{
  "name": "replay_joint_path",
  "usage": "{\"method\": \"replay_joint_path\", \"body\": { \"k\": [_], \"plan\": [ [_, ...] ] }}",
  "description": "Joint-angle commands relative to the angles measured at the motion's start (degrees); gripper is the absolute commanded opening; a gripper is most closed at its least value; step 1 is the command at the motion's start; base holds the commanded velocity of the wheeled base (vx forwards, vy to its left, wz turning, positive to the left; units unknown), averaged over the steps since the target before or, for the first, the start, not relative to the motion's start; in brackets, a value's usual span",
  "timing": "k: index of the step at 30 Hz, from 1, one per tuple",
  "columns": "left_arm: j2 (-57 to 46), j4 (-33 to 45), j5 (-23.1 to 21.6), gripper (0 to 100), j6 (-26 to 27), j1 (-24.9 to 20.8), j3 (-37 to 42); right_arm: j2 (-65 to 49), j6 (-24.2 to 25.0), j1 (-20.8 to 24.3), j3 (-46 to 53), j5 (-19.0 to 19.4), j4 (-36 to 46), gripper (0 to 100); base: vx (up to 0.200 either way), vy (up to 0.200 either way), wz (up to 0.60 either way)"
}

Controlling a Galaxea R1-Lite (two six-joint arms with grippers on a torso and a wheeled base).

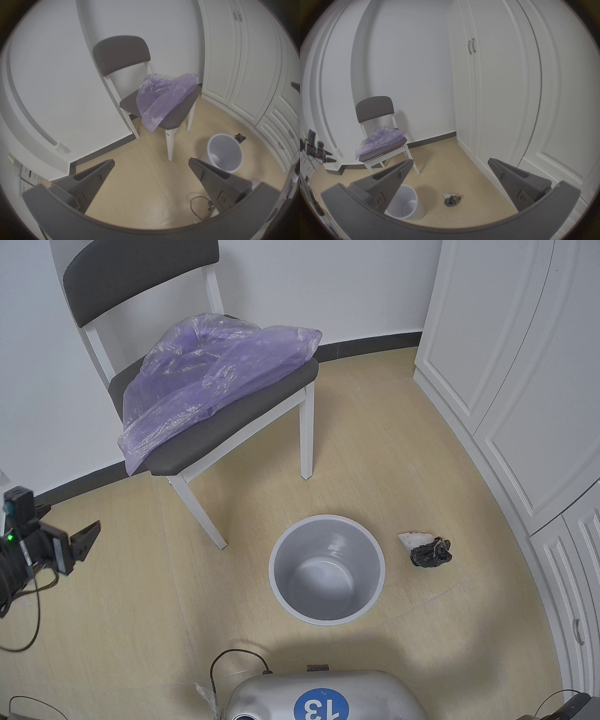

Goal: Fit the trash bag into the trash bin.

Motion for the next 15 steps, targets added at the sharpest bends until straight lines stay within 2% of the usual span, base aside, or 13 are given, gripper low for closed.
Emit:
{"method": "replay_joint_path", "body": {
  "k": [1, 8, 15],
  "plan": [
    [17.9, -7.8, 3.9, 100, 3.6, -2.3, -7.0, 11.8, 2.4, 8.9, -1.4, -5.4, -4.6, 100, 0.0, 0.0, 0.0],
    [19.2, -8.2, 4.7, 100, 3.9, -3.6, -11.4, 13.5, 4.3, 11.0, -2.7, -5.5, -4.9, 100, 0.0, 0.0, 0.0],
    [20.7, -8.4, 4.8, 100, 3.8, -3.5, -12.7, 13.8, 5.0, 11.0, -2.7, -5.4, -4.8, 100, 0.0, 0.0, 0.0]
  ]
}}
